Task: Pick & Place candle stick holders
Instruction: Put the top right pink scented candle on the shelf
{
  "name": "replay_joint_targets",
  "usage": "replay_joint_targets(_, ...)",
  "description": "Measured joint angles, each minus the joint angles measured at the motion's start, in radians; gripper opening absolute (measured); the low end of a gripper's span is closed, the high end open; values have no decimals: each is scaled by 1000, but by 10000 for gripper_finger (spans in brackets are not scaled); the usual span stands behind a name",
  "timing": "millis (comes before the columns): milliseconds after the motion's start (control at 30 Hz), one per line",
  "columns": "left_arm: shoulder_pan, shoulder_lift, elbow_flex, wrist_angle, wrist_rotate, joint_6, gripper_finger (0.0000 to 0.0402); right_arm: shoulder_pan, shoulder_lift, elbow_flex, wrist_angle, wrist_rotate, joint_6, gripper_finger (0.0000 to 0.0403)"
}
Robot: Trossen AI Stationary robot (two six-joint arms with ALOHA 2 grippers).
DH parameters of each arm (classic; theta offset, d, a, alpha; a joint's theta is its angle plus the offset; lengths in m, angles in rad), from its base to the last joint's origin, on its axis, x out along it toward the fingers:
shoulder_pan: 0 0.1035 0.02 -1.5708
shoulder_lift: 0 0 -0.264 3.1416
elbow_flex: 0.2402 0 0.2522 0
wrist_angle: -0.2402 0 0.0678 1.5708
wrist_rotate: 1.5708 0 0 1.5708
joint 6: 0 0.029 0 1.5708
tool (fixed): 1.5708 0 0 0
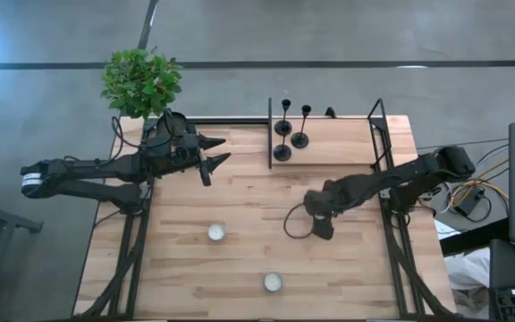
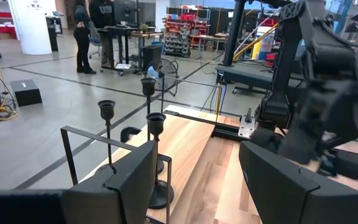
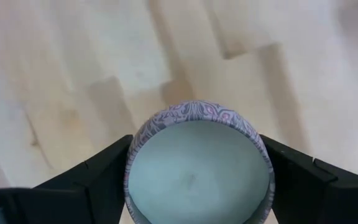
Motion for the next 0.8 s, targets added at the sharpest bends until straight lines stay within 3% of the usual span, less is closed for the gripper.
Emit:
replay_joint_targets(333,0,0,0,-3,0,0,236,-191,-135,-7,-168,23,-43,293)
replay_joint_targets(800,0,0,0,-4,0,0,236,-558,-233,-6,-191,24,-215,293)
